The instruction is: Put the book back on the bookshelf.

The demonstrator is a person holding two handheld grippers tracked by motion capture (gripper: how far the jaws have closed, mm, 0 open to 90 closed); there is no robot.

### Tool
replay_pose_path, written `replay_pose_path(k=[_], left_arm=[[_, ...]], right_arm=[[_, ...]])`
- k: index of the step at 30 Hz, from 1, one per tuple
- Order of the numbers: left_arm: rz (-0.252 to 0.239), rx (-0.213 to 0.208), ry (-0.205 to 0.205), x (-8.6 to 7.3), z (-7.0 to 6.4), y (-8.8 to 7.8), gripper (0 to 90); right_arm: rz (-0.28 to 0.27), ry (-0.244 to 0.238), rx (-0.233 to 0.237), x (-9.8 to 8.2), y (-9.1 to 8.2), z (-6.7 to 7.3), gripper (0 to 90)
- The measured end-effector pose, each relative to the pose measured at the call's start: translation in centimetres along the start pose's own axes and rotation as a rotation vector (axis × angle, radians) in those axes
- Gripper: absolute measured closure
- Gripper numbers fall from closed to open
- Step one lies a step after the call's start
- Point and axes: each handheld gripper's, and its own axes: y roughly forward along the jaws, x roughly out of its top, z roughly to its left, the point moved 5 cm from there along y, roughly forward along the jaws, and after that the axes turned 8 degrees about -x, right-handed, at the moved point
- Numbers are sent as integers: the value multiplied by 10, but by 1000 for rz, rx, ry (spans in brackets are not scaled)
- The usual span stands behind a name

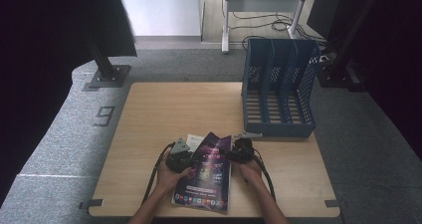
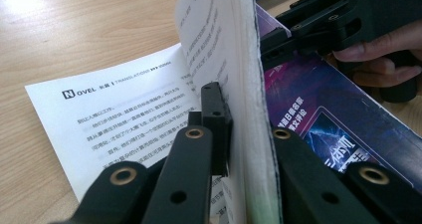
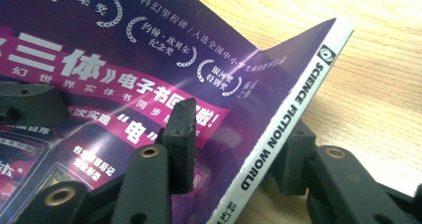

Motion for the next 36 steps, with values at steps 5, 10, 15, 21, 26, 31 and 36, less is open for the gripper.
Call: replay_pose_path(k=[5, 10, 15, 21, 26, 31, 36], left_arm=[[3, -2, -16, 0, 3, -2, 838], [3, -2, -25, 0, 5, -5, 827], [-2, -8, -28, 0, 7, -7, 824], [-29, -31, -14, 4, 6, -12, 824], [-51, -42, -2, 8, 4, -16, 816], [-62, -51, -2, 10, 3, -18, 799], [-70, -60, -3, 11, 3, -18, 778]], right_arm=[[-15, -3, 6, 2, -3, 0, 648], [-39, -30, -4, 4, -9, 4, 667], [-61, -39, -6, 7, -16, 7, 674], [-113, -57, -4, 12, -27, 10, 684], [-152, -71, -4, 17, -39, 14, 693], [-182, -89, -5, 21, -46, 16, 698], [-196, -92, 0, 22, -50, 15, 704]])
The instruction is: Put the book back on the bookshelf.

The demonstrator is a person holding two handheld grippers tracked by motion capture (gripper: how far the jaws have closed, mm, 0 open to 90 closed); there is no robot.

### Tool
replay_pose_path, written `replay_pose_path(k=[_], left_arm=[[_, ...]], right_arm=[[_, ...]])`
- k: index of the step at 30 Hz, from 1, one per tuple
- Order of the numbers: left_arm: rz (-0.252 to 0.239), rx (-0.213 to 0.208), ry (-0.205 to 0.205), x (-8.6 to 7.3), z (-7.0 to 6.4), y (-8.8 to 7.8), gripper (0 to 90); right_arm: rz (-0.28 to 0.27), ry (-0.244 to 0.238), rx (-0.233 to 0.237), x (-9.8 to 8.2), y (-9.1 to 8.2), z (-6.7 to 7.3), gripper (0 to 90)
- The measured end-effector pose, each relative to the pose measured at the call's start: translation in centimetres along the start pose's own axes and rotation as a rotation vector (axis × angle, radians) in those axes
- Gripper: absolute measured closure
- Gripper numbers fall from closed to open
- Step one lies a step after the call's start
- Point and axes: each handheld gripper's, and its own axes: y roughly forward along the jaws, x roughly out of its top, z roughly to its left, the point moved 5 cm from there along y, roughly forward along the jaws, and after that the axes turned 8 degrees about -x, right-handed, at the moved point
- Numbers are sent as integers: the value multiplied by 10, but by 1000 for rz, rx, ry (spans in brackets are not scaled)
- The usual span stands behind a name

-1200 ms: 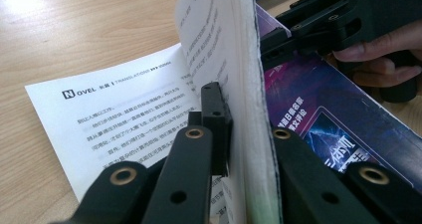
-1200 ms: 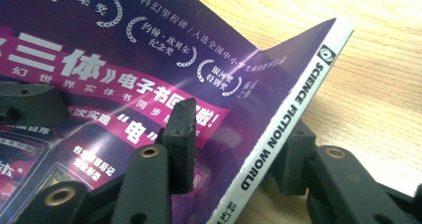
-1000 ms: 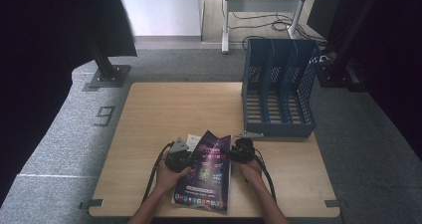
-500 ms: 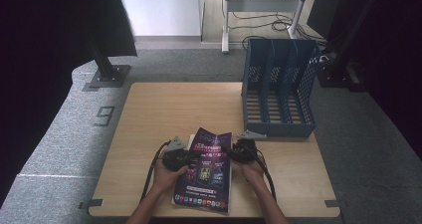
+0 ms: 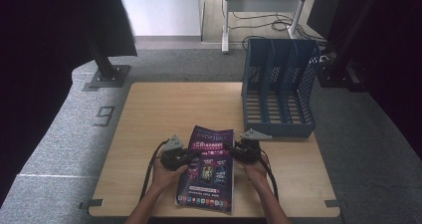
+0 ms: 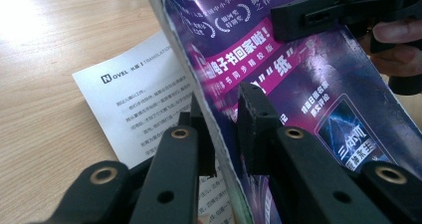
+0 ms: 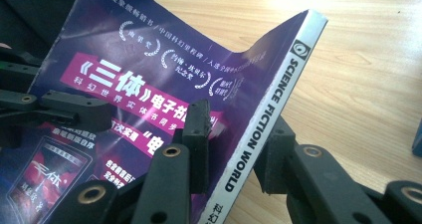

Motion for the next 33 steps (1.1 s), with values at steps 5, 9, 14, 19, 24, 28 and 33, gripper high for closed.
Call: replay_pose_path(k=[5, 9, 14, 19, 24, 28, 33], left_arm=[[-10, -11, 2, 2, -1, -2, 758], [-17, -12, 2, 3, -2, -2, 744], [-20, -15, -3, 4, -2, -2, 715], [-37, -33, -17, 5, -2, -4, 719], [-48, -38, -6, 7, -5, -5, 751], [-52, -47, -3, 8, -5, -7, 752], [-42, -40, 4, 9, -6, -7, 726]], right_arm=[[-20, -2, 0, 3, -5, -1, 712], [-34, 0, -2, 6, -9, -2, 719], [-52, 1, -4, 9, -13, -2, 727], [-61, -6, -6, 10, -15, -1, 730], [-78, -12, -5, 13, -19, 0, 734], [-84, -18, -7, 15, -22, 1, 736], [-89, -21, -13, 16, -23, 1, 737]])
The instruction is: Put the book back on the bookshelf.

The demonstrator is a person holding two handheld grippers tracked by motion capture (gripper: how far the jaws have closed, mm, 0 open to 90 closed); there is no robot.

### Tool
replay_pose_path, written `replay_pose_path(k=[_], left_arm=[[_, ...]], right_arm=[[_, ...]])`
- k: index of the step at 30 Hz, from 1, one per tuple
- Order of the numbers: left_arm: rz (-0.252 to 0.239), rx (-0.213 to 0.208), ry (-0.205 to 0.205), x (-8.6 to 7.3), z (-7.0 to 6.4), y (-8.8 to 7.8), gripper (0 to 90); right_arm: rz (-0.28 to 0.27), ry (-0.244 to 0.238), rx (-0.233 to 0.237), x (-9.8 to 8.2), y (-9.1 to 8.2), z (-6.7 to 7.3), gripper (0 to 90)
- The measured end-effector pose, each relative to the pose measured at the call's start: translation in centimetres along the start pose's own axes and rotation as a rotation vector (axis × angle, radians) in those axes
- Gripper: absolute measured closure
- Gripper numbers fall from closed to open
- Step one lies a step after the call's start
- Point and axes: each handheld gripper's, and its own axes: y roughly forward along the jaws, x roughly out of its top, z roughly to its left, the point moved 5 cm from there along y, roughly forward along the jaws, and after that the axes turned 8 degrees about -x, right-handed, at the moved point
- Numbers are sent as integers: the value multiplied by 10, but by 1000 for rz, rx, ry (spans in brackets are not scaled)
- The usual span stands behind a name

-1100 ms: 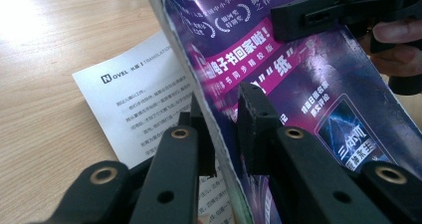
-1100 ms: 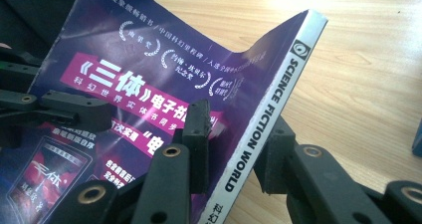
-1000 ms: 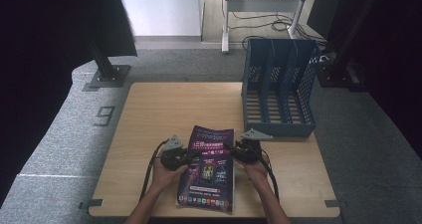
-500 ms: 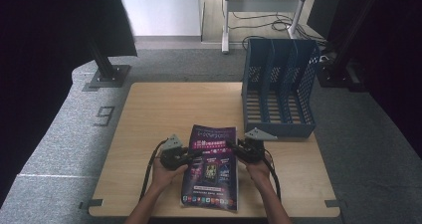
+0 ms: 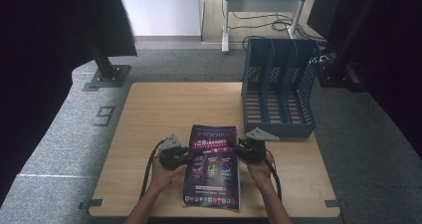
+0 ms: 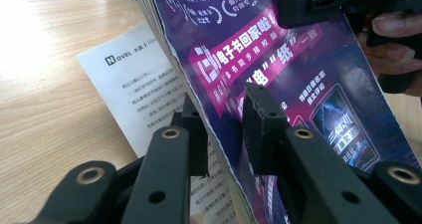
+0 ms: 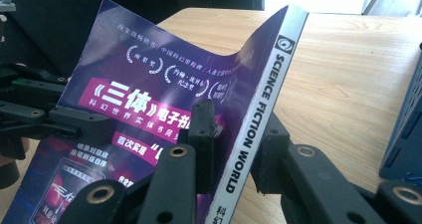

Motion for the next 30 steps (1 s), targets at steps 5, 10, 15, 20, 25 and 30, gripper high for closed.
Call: replay_pose_path(k=[5, 10, 15, 20, 25, 30], left_arm=[[6, 13, 9, 1, -2, 0, 687], [2, 6, 14, 3, -4, -1, 749], [-2, 0, 24, 4, -6, -1, 791], [1, -1, 25, 4, -6, -2, 764], [4, -3, 24, 4, -6, -2, 740], [3, 1, 22, 4, -5, -3, 726]], right_arm=[[-8, 11, 2, 1, -2, -1, 743], [-11, 11, 0, 2, -3, -1, 745], [-11, 9, 1, 2, -3, -1, 745], [-16, 5, 2, 3, -4, 0, 747], [-18, 7, 1, 3, -5, -2, 748], [-20, 10, -3, 3, -6, -3, 749]])
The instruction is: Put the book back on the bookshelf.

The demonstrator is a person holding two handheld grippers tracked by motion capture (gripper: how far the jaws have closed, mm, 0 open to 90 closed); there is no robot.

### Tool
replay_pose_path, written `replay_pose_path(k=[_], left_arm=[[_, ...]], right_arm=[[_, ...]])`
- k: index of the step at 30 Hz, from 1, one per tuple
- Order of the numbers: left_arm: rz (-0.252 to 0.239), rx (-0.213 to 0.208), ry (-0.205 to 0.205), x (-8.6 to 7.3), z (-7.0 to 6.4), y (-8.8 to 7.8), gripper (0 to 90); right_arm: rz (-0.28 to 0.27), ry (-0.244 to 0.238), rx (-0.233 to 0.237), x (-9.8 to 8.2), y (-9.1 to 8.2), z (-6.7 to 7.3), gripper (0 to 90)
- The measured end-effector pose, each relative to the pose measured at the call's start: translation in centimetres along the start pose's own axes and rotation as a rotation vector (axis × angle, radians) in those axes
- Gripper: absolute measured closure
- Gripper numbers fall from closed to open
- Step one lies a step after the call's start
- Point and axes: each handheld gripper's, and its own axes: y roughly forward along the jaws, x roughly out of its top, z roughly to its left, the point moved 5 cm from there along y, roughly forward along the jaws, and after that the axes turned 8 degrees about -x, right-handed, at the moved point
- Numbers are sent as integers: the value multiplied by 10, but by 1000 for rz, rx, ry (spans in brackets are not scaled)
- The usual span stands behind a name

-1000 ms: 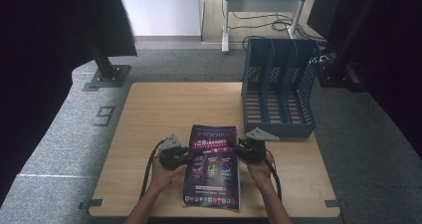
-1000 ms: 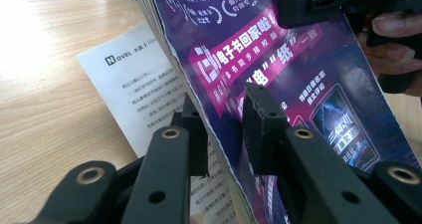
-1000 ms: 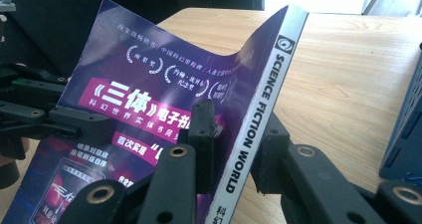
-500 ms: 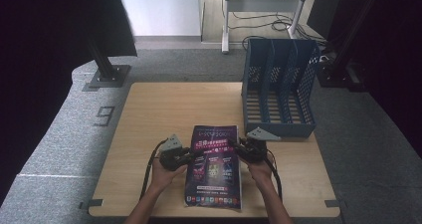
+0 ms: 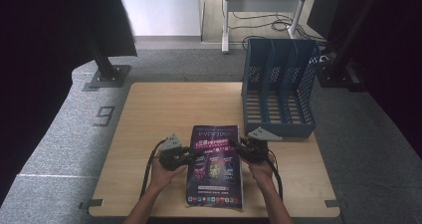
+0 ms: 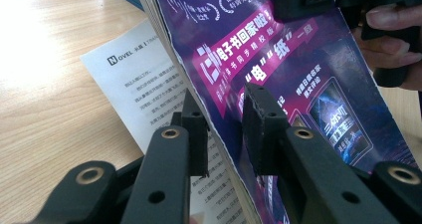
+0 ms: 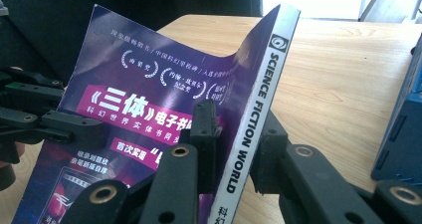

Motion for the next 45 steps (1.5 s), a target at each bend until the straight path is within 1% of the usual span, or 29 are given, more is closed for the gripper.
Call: replay_pose_path(k=[4, 10, 16, 21, 29, 31, 35, 37, 41, 43, 44, 45], left_arm=[[1, 4, -2, 0, 1, -1, 717], [-9, -7, 9, 2, -2, -2, 792], [-12, -14, 20, 4, -4, -3, 820], [-21, -19, 44, 9, -6, -5, 828], [-29, -21, 77, 19, -6, -11, 838], [-38, -23, 85, 22, -6, -13, 839], [-50, -11, 86, 28, -7, -16, 845], [-46, 1, 99, 30, -7, -18, 847], [-53, 8, 103, 34, -7, -21, 852], [-61, 14, 111, 40, -7, -24, 854], [-61, 14, 111, 40, -7, -24, 854], [-68, 19, 119, 45, -7, -26, 856]], right_arm=[[-2, 3, -5, 0, -1, -2, 750], [-4, 0, -4, 1, -1, -1, 750], [-10, -7, -4, 2, -3, 0, 752], [-23, -13, -4, 7, -5, 2, 756], [-51, -37, 0, 18, -10, 6, 763], [-58, -39, 0, 21, -11, 6, 764], [-81, -40, 5, 27, -13, 8, 771], [-86, -44, 6, 30, -13, 10, 775], [-93, -53, 5, 35, -13, 13, 777], [-103, -64, 9, 39, -16, 15, 777], [-103, -64, 9, 39, -16, 15, 777], [-110, -67, 10, 43, -17, 15, 778]])
